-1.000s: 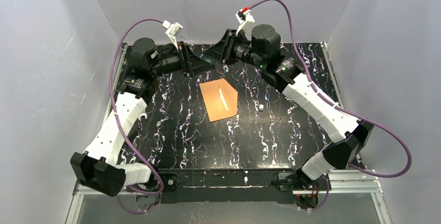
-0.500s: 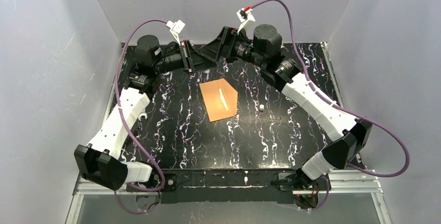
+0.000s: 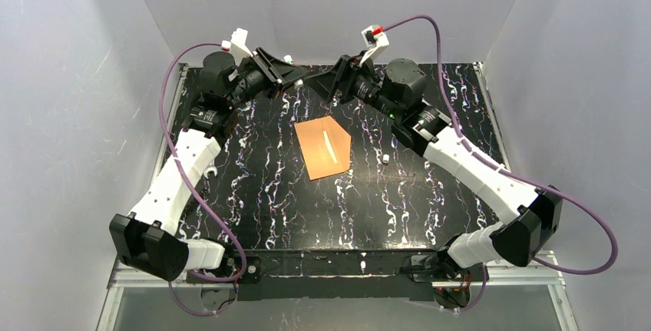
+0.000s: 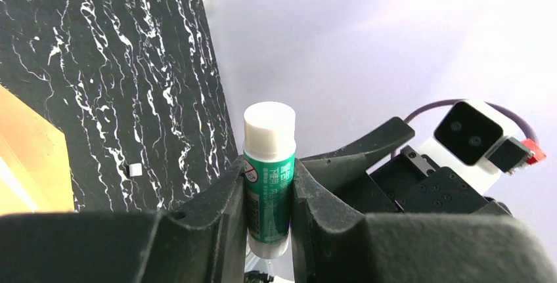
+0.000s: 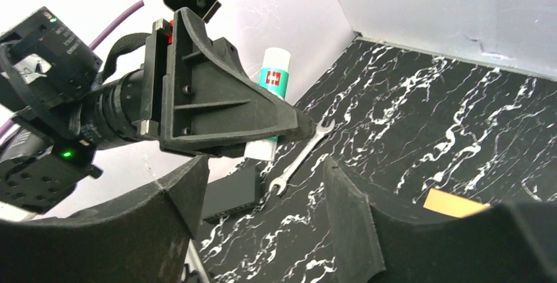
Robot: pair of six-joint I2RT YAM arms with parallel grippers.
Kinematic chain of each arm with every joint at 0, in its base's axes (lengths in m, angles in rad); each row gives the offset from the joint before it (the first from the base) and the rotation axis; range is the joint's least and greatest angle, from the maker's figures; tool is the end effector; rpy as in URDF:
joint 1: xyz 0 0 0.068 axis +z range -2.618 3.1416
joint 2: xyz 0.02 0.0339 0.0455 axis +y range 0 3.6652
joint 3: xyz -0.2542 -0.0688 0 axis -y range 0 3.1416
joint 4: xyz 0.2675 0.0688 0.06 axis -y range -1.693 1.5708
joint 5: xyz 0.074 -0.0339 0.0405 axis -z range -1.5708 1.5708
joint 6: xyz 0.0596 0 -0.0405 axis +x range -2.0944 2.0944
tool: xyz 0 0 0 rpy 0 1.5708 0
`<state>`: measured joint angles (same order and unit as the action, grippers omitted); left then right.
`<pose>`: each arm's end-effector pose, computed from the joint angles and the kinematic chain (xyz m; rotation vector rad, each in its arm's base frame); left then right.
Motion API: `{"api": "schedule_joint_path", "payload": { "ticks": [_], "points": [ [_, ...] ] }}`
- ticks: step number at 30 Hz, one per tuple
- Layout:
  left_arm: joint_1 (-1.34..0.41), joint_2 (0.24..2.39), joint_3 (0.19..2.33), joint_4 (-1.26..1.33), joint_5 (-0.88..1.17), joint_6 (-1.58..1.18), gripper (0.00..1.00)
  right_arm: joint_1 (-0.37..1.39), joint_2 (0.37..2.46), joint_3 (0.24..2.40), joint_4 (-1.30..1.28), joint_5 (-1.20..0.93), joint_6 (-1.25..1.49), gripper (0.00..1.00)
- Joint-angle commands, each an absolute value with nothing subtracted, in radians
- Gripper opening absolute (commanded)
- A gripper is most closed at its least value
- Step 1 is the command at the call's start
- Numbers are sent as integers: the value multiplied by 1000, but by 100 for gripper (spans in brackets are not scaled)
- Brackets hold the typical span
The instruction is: Place the letter into the envelope and seal it
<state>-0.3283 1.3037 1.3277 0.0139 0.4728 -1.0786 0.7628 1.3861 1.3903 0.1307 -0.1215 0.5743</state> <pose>0.3186 -0.1372 0.4299 -0.2249 1.7204 -1.4400 0.2643 0.2626 0.4424 -0.2524 1.5274 1.1697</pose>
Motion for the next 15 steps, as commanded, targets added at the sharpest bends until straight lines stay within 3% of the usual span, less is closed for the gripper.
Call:
{"api": "schedule_joint_path", "payload": {
  "ticks": [1,4,9,15],
  "points": [
    [-326,1304,1398,-29,379,-1125,0,793,1439,1503,125,-85,488,69],
    [-326,1308,1415,-66,380,-1125,0,827,1486,1572,49,-49,427,59],
    [-327,1297,1412,-85,352,-1117,0,848,1520,1621,5,-7,390,58],
    [-326,1303,1408,-68,370,-1129,0,851,1548,1659,-13,25,394,48]
  ]
}}
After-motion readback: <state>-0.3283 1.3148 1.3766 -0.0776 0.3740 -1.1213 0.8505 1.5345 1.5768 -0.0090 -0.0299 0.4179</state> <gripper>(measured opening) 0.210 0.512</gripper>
